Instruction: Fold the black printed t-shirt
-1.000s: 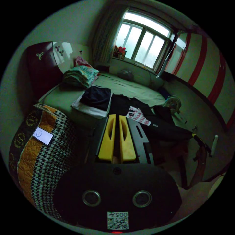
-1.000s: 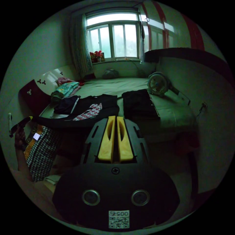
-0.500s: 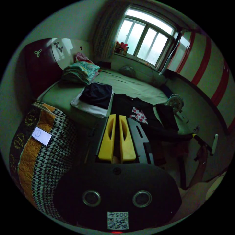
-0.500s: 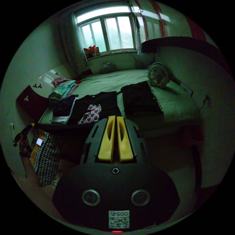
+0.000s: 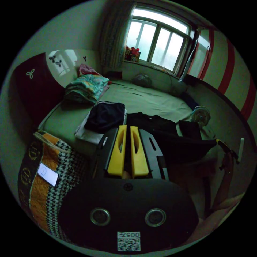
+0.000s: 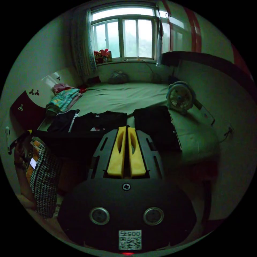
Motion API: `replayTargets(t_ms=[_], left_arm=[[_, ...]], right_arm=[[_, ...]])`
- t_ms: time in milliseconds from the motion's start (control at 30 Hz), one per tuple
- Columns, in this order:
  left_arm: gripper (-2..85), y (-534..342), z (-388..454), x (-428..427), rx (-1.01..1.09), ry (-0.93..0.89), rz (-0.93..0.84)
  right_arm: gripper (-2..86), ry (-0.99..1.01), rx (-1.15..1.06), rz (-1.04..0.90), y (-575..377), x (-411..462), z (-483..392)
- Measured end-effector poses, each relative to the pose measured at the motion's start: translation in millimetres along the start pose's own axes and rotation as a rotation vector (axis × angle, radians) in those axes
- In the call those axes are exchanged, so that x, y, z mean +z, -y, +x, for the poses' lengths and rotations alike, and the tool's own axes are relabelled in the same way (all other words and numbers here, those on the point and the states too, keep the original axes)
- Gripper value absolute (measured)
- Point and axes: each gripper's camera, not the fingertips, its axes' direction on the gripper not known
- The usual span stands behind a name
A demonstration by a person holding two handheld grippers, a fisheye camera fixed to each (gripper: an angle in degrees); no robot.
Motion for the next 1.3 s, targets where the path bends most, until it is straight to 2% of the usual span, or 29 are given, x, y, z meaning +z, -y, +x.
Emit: replayTargets(t_ms=[200,367,567,700,1000,1133,1233,1300], left_arm=[[3.9,89.4,21.1,113.1,0.064,0.065,-0.091],[3.9,157.6,27.1,230.8,0.047,0.087,-0.201],[5.4,213.5,27.8,389.3,0.027,0.257,-0.384],[6.1,222.2,29.7,437.6,0.011,0.207,-0.358],[6.1,159.7,68.2,476.7,0.116,0.058,-0.389],[5.5,129.2,90.1,516.9,0.104,0.038,-0.459],[4.0,119.4,100.2,552.6,0.083,0.071,-0.504],[1.9,117.0,103.5,573.3,0.069,0.108,-0.534]], right_arm=[[-1.7,-0.048,-0.06,-0.05,97.6,98.1,-16.7],[-1.6,-0.058,-0.057,-0.18,180.2,225.8,-31.2],[-0.7,-0.031,0.053,-0.346,238.7,367.2,-39.3],[2.7,0.049,0.093,-0.338,243.8,394.6,-35.9],[7.3,0.127,-0.065,-0.421,185.3,397.8,-46.5],[7.0,0.118,-0.086,-0.49,168.9,416.5,-63.6],[5.6,0.004,-0.077,-0.504,168.1,436.7,-76.7],[0.4,-0.043,-0.091,-0.513,171.9,445.3,-86.9]])
